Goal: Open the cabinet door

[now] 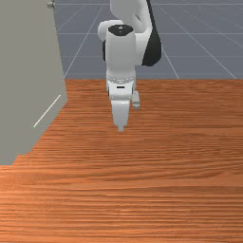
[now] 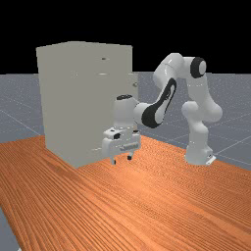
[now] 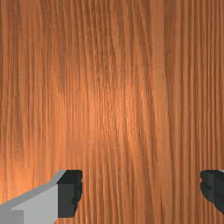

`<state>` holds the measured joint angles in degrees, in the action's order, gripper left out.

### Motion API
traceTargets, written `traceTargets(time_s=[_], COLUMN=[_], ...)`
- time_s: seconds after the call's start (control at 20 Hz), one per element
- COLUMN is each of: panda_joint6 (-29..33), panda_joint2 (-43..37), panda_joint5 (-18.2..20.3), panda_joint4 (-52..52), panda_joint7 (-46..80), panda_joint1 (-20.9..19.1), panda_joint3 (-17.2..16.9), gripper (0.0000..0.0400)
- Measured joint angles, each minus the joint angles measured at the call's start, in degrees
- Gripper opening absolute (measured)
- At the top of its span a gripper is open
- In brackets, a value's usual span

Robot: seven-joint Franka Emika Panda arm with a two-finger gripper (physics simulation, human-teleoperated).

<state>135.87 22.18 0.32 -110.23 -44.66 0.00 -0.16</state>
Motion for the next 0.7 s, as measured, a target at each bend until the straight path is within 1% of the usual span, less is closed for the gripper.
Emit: traceTargets(time_s=[0.05, 0.1, 0.15, 0.2, 0.25, 0.3, 0.35, 0.4, 0.45, 0.5, 0.55, 0.6, 0.7], panda_joint6=[-0.7, -1.2, -1.6, -1.9, -2.1, -2.2, -6.1, -9.7, -12.1, -13.8, -15.0, -15.8, -16.5], panda_joint2=[0.0, 0.1, 0.0, 0.0, -0.1, -0.2, -4.1, -7.5, -9.5, -10.6, -11.1, -11.3, -11.5], panda_joint5=[-1.0, -1.5, -1.6, -1.7, -1.7, -1.7, -1.2, -0.1, 1.2, 2.7, 4.2, 5.8, 7.8], panda_joint4=[-0.3, -0.6, -0.9, -1.0, -1.1, -1.1, -4.4, -5.3, -5.5, -5.5, -5.5, -5.5, -5.8], panda_joint7=[0.4, 0.7, 1.9, 2.6, 3.0, 3.3, 14.2, 24.7, 35.0, 45.0, 54.7, 63.3, 71.5], panda_joint1=[0.2, 0.1, 0.1, 0.0, 0.0, 0.0, 1.2, 2.3, 3.1, 3.7, 4.1, 4.3, 4.2], panda_joint3=[-0.6, -1.1, -1.6, -1.9, -2.0, -2.1, -3.3, -4.3, -5.1, -5.9, -6.8, -7.6, -8.4], gripper=[0.0249, 0.0158, 0.0253, 0.0311, 0.0346, 0.0367, 0.0225, 0.0138, 0.0084, 0.0051, 0.0031, 0.0019, 0.0007])
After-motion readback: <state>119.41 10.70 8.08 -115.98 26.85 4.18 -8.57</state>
